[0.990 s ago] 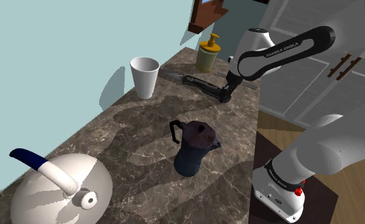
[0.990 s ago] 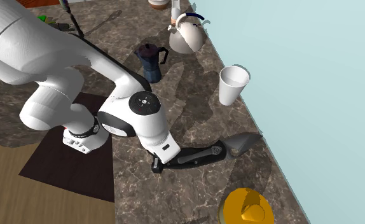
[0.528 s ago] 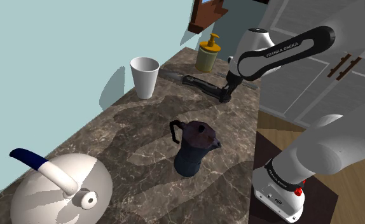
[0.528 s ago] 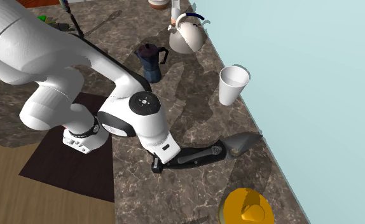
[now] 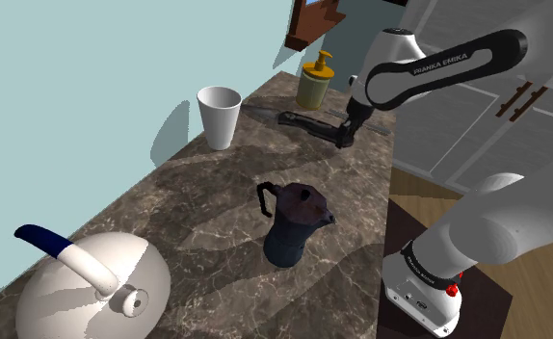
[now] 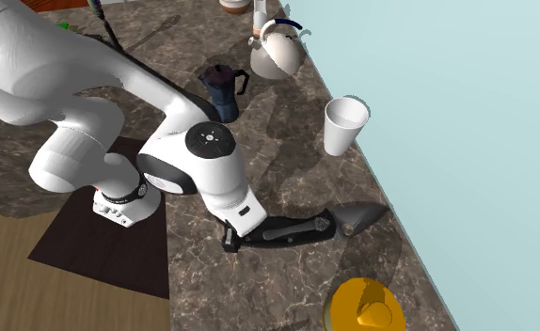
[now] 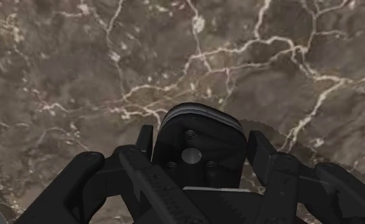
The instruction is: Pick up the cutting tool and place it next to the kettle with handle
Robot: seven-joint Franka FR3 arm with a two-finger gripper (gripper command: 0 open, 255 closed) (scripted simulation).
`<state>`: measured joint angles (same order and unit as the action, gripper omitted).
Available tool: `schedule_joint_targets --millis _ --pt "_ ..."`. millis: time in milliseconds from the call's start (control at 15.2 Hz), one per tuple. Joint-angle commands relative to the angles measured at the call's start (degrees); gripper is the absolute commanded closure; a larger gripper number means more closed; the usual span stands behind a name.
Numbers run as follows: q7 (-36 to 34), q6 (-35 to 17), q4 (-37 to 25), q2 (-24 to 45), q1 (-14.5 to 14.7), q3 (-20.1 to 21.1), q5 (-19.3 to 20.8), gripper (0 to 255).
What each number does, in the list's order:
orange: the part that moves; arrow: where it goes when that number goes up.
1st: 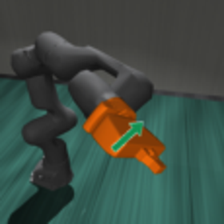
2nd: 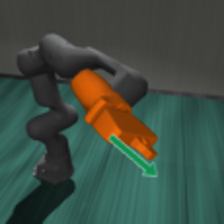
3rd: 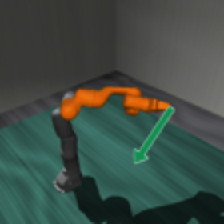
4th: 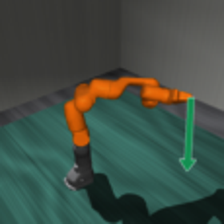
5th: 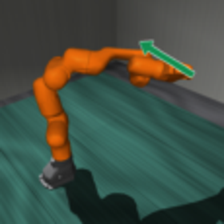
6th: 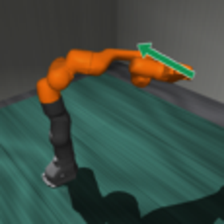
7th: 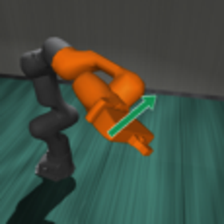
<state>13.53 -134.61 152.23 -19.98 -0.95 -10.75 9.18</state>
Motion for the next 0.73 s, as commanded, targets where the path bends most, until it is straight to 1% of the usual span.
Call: schedule_joint_targets --millis 0,660 --pt "0.03 1.96 -0.73 -1.24 0.01 0.15 -0.07 255" --pt "0.39 11.03 -5.28 -5.77 0.11 0.83 -0.52 255"
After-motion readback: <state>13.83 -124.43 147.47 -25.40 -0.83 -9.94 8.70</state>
